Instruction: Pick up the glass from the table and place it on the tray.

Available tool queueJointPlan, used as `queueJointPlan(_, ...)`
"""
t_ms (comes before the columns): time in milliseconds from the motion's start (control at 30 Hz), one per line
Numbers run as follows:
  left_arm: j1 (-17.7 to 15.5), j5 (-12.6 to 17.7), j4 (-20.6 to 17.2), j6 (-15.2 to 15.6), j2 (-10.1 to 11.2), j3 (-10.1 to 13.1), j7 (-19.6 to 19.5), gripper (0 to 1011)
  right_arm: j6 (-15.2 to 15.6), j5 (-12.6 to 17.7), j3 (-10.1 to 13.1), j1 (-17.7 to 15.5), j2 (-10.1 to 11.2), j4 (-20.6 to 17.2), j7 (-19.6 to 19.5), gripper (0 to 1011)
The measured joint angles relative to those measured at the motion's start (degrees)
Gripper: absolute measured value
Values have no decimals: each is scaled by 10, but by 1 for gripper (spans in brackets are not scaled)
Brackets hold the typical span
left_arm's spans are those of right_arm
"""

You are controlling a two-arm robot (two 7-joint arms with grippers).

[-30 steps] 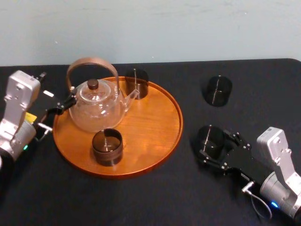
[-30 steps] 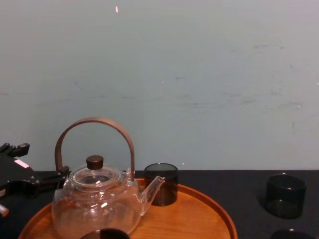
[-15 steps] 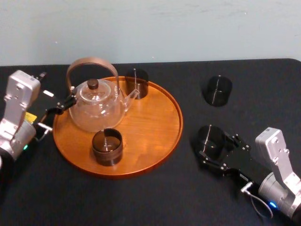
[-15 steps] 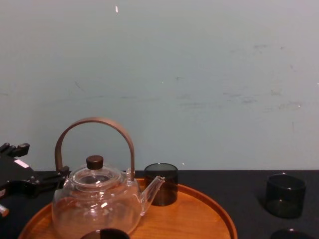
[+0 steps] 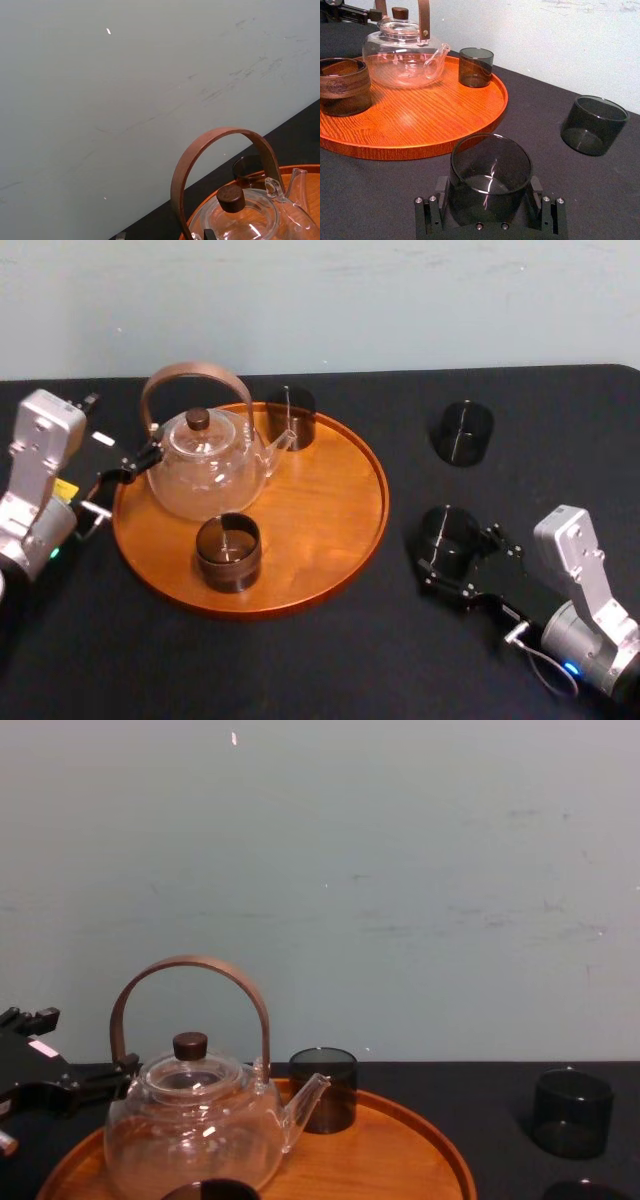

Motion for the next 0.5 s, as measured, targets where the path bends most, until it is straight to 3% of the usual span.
queueJointPlan(500, 0, 0, 0, 0, 0, 0, 0, 1010, 4, -5, -9, 35, -15, 30, 16, 1002)
